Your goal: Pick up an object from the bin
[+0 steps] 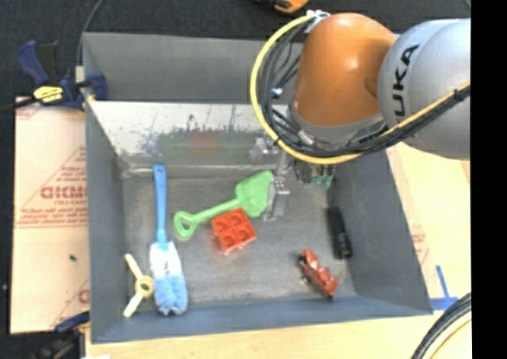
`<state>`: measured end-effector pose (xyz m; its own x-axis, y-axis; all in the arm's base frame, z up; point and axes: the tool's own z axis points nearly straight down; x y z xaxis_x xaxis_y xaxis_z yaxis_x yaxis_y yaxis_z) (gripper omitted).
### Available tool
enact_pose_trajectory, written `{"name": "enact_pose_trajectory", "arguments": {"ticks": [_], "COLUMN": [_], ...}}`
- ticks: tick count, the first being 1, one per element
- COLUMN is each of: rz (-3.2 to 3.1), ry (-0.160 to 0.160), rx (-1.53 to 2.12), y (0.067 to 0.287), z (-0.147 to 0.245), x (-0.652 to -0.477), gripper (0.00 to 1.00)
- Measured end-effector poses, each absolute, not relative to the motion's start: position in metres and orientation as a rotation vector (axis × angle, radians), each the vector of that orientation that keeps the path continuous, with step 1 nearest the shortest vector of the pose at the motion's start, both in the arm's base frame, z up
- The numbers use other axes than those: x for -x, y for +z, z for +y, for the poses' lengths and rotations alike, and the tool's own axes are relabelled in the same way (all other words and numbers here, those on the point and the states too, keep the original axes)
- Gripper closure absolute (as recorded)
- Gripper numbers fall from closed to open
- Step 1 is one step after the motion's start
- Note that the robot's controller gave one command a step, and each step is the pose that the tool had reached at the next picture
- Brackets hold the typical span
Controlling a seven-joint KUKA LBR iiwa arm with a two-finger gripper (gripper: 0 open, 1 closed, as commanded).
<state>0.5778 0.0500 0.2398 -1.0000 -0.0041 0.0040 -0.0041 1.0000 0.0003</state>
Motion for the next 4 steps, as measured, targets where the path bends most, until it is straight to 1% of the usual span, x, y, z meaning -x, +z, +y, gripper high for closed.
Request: {"name": "enact_pose_trajectory", "arguments": {"ticks": [1,2,3,4], "rz": [-3.144,-3.127,-3.132,-3.156], "ry": [-0.002,0.002,-0.002,-0.001], "rx": [-0.004,-0.365,-0.352,-0.141], "y": [0.244,0.125,0.074,0.075], "z": [0.05,0.057,0.057,0.084], "x": [-0.578,-0.631,-0.636,-0.638], "gripper": [0.0,0.0,0.0,0.0]}}
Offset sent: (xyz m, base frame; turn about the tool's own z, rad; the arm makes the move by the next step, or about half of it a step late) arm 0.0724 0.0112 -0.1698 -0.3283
